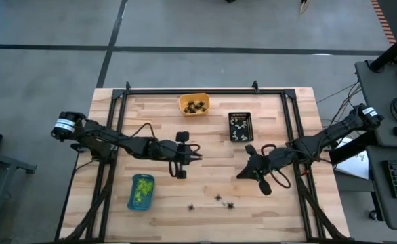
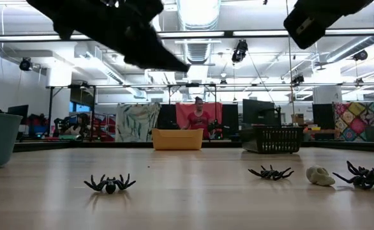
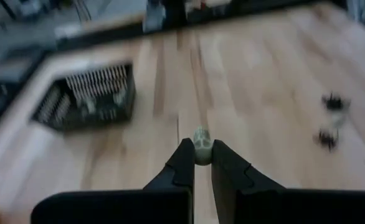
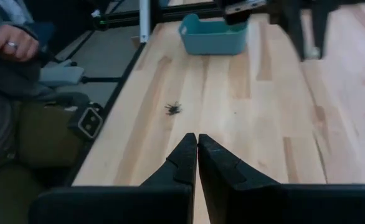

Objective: Sort Halloween decoration
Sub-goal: Put the white skull toy into the black bin

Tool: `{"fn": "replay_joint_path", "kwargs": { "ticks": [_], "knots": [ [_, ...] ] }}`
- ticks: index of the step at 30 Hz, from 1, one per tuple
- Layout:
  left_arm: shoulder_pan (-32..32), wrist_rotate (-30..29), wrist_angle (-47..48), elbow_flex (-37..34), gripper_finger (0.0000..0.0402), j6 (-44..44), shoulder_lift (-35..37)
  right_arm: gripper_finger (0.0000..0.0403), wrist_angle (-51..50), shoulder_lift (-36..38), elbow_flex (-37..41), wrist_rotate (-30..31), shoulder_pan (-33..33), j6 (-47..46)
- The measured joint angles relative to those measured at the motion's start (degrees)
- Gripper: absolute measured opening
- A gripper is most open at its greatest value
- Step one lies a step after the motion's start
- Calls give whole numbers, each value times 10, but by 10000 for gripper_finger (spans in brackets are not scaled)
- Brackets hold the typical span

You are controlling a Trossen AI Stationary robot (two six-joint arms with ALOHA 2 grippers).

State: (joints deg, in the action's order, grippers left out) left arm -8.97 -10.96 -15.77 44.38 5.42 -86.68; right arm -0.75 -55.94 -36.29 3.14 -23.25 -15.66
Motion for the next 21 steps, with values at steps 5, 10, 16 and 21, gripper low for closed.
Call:
{"fn": "replay_joint_path", "kwargs": {
  "ticks": [5,10,16,21],
  "knots": [
    [5,0,-105,0,0,37,-21,9,28,0,0,0,-20,35],
    [29,6,-113,45,0,46,-60,9,35,11,0,-1,-32,63],
    [73,33,-106,139,0,88,-146,9,41,29,0,-1,-32,91],
    [123,66,-65,236,0,90,-230,9,41,37,0,-1,-32,102]
  ]
}}
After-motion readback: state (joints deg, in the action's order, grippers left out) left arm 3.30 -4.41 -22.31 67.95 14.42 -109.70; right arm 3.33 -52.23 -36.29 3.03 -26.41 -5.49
